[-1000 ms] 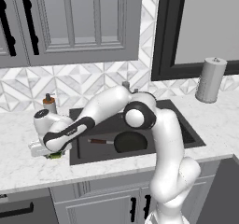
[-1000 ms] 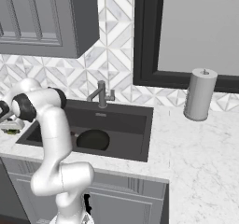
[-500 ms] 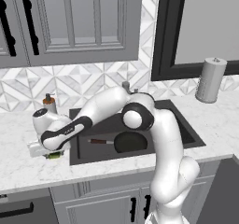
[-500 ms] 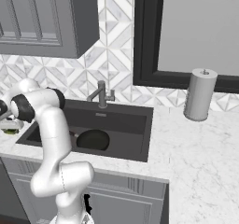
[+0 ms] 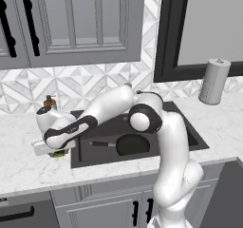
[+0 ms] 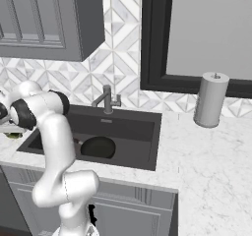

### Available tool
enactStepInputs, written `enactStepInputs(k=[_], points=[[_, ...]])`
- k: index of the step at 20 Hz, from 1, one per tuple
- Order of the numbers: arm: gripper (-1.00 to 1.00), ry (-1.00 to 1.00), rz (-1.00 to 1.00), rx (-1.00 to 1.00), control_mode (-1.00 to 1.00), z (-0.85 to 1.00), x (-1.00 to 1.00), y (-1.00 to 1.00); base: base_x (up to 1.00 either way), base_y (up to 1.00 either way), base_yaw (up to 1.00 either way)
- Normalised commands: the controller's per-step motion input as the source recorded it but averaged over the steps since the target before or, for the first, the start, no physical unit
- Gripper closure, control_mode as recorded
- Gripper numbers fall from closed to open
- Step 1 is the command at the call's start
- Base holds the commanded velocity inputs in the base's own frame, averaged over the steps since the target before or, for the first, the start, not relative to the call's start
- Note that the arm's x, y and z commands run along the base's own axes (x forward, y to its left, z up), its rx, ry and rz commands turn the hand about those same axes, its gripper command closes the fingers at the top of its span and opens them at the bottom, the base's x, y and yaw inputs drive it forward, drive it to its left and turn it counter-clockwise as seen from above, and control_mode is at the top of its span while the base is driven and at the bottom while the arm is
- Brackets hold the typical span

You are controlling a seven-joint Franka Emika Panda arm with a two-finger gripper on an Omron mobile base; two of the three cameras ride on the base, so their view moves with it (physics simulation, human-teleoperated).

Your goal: Pick the pan and sponge and place them into the sink. Then turn on the water.

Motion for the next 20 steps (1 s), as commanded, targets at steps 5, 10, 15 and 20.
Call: enactStepInputs(k=[5, 10, 15, 20], points=[[1.0, -0.01, 0.0, 0.0, -1.0, 0.39, -0.02, -0.49, 0.0, 0.0, 0.0], [1.0, 0.0, 0.0, 0.0, -1.0, 0.21, 0.0, -0.72, 0.0, 0.0, 0.0], [1.0, 0.0, -0.01, 0.0, -1.0, 0.19, -0.03, -0.89, 0.0, 0.0, 0.0], [1.0, 0.0, -0.05, 0.0, -1.0, 0.19, 0.0, -0.91, 0.0, 0.0, 0.0]])
